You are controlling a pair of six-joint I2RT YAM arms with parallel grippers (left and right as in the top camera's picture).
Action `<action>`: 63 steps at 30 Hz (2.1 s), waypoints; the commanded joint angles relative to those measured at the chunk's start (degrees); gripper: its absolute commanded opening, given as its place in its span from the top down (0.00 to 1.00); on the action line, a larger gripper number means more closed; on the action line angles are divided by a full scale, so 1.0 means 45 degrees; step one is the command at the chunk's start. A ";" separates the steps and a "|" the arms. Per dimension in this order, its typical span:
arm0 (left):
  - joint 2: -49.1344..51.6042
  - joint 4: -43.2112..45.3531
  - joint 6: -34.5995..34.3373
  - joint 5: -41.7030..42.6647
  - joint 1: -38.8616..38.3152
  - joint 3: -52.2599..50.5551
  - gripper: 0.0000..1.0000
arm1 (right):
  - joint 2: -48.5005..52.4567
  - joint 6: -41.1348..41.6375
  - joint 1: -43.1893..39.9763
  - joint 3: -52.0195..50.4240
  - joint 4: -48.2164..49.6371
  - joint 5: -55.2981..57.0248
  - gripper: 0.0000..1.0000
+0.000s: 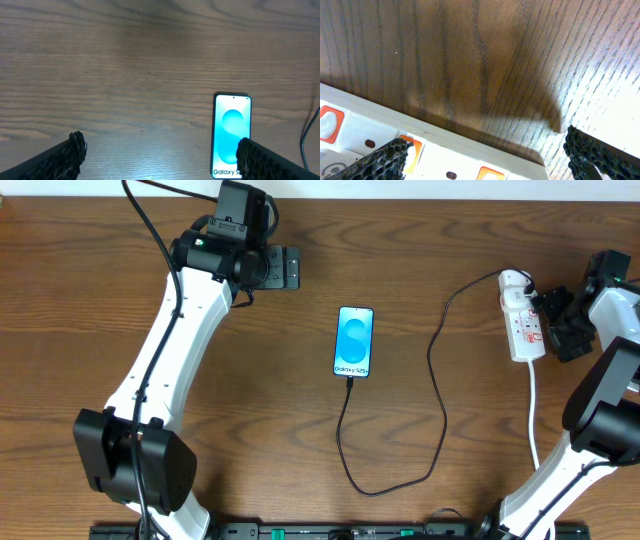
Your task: Plug charger to phone and switch on socket
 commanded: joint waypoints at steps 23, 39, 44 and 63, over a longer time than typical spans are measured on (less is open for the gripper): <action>0.0073 -0.0005 0.0019 -0.0170 -0.0005 -0.0019 0.03 | -0.0102 -0.0680 0.0374 -0.0151 -0.1350 -0.1574 0.01; 0.0073 -0.0005 0.0019 -0.0170 -0.0005 -0.0019 0.03 | -0.5119 -0.1287 0.0199 -0.0209 -0.5474 0.0335 0.01; 0.0078 -0.0005 0.0019 -0.0170 -0.0005 -0.0019 0.03 | -0.7169 -0.1802 0.1365 -0.0714 -0.5790 0.0408 0.01; 0.0073 -0.0005 0.0019 -0.0170 -0.0005 -0.0019 0.02 | -1.3687 -0.3356 0.7621 -0.6989 -0.1778 0.2696 0.01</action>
